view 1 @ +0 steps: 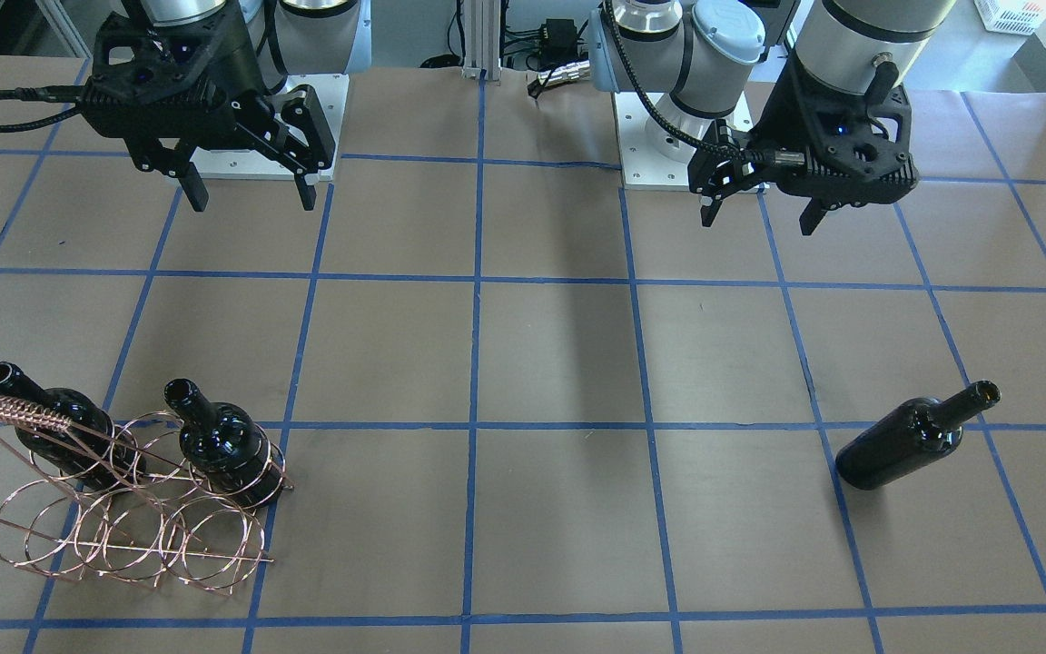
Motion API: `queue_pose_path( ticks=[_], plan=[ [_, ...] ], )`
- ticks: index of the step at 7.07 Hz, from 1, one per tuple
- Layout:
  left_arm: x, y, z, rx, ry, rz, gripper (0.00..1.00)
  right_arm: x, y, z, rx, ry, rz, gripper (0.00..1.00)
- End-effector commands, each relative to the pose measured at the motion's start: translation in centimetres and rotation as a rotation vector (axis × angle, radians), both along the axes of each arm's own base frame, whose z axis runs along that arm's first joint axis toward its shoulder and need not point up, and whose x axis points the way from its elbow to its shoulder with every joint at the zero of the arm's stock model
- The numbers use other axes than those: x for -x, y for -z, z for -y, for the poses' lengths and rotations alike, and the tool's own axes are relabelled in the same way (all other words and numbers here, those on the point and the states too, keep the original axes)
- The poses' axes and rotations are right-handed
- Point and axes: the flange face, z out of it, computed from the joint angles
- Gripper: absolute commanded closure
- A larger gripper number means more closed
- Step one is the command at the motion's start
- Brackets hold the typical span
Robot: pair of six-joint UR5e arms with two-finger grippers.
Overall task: Place wine into wine basket
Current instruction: 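Move the left gripper over the neck of the lying dark wine bottle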
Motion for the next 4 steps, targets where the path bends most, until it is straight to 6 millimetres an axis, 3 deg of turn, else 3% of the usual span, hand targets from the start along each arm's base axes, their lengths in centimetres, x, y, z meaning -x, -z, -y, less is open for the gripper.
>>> queue_pose_path(
  ticks=[1, 4],
  plan=[
    [0.00, 0.05, 0.02, -0.002, 0.002, 0.000, 0.00, 0.02, -0.05, -0.05, 0.001, -0.001, -0.002, 0.00],
    [-0.13, 0.23, -0.28, -0.026, -0.001, 0.006, 0.00, 0.10, -0.77, -0.69, 0.015, -0.007, -0.003, 0.00]
  ],
)
